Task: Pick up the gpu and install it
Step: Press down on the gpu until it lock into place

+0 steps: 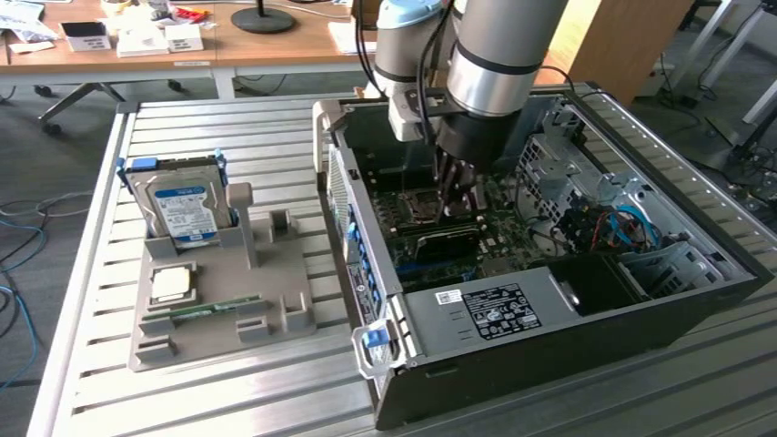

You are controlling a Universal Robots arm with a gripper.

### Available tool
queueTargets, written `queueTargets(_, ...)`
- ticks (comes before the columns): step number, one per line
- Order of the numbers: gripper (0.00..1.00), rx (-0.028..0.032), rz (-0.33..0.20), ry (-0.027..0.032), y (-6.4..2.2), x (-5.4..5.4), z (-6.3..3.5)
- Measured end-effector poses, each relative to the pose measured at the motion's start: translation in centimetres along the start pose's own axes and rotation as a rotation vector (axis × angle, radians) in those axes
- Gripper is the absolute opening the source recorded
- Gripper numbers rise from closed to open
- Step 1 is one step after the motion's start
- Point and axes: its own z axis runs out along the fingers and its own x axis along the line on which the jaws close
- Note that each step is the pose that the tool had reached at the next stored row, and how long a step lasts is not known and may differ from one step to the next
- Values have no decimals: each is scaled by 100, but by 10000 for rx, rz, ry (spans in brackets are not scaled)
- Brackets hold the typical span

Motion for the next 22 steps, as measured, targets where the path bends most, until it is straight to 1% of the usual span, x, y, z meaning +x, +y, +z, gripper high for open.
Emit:
queueTargets(5, 11, 0, -3, -1, 2, -56, 33)
queueTargets(10, 11, 0, -3, -2, 2, -53, 113)
queueTargets(13, 11, -1, -2, 1, 1, -53, 118)
queueTargets(17, 11, 0, -2, -2, -1, -52, 151)
queueTargets(22, 11, -1, -3, 0, -1, -52, 154)
